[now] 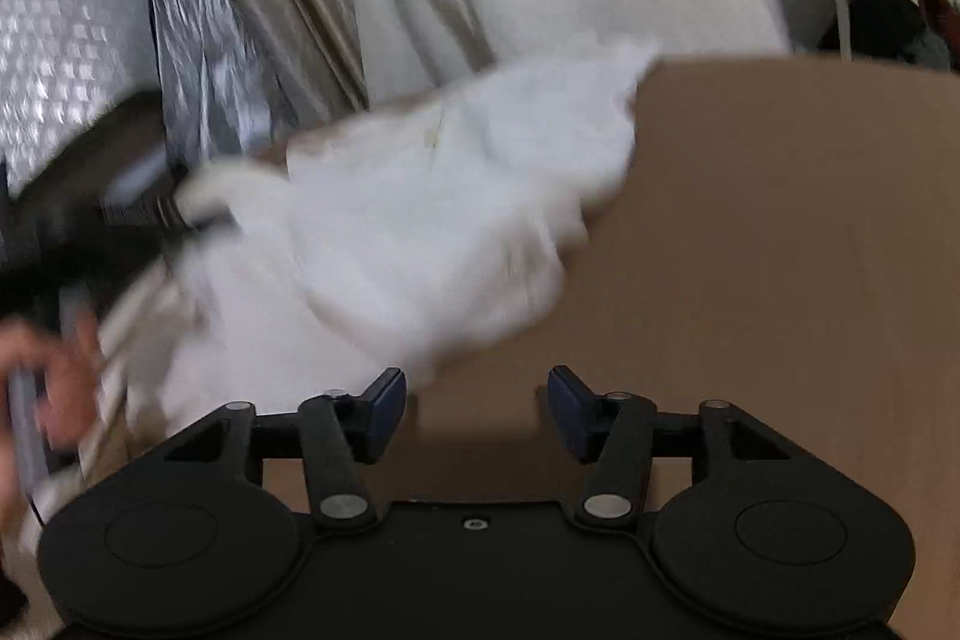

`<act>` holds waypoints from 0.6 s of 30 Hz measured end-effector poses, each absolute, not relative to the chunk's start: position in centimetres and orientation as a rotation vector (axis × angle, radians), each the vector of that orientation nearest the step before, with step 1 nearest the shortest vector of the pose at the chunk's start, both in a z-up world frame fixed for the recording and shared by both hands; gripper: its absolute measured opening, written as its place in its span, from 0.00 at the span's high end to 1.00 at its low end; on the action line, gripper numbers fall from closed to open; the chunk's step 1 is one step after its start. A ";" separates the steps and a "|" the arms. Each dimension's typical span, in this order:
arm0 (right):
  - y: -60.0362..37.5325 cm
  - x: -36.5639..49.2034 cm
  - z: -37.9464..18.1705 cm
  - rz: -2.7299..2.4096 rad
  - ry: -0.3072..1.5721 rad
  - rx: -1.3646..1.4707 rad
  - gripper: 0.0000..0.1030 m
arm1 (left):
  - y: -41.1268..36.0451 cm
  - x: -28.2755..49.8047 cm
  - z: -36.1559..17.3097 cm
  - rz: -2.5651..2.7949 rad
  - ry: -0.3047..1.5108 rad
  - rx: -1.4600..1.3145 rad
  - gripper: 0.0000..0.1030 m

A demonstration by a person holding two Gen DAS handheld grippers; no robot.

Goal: Fold clothes
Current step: 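Grasp the green-piped front edge with the left gripper while the right gripper grasps the hem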

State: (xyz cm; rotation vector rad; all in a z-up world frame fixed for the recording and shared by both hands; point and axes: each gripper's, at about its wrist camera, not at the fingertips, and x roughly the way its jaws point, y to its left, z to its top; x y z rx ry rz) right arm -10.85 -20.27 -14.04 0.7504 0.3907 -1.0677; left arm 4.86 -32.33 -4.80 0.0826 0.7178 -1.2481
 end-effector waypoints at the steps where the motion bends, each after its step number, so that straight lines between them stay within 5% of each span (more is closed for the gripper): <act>1: -20.0 -10.1 -14.7 -1.035 0.422 0.769 0.43 | -31.9 5.6 -4.4 -1.212 0.682 0.079 0.97; 4: -20.0 -7.3 -15.8 -0.954 0.455 0.801 0.40 | -30.5 8.5 -4.4 -1.152 0.710 0.003 0.97; 9: -20.9 -3.3 -16.3 -0.952 0.423 0.780 0.16 | -29.3 11.4 -4.6 -1.078 0.714 -0.045 0.97; 14: -22.7 0.2 -17.0 -0.993 0.411 0.752 0.12 | -28.8 12.3 -4.7 -1.102 0.725 -0.097 0.97; 16: -23.4 1.6 -17.2 -1.010 0.406 0.741 0.29 | -28.6 12.4 -4.7 -1.117 0.718 -0.107 0.97; 17: -23.7 2.3 -17.4 -1.018 0.404 0.735 0.64 | -28.5 12.4 -4.6 -1.124 0.714 -0.110 0.97; 18: -24.1 3.0 -17.5 -1.026 0.401 0.729 0.85 | -28.3 12.3 -4.5 -1.129 0.708 -0.109 0.97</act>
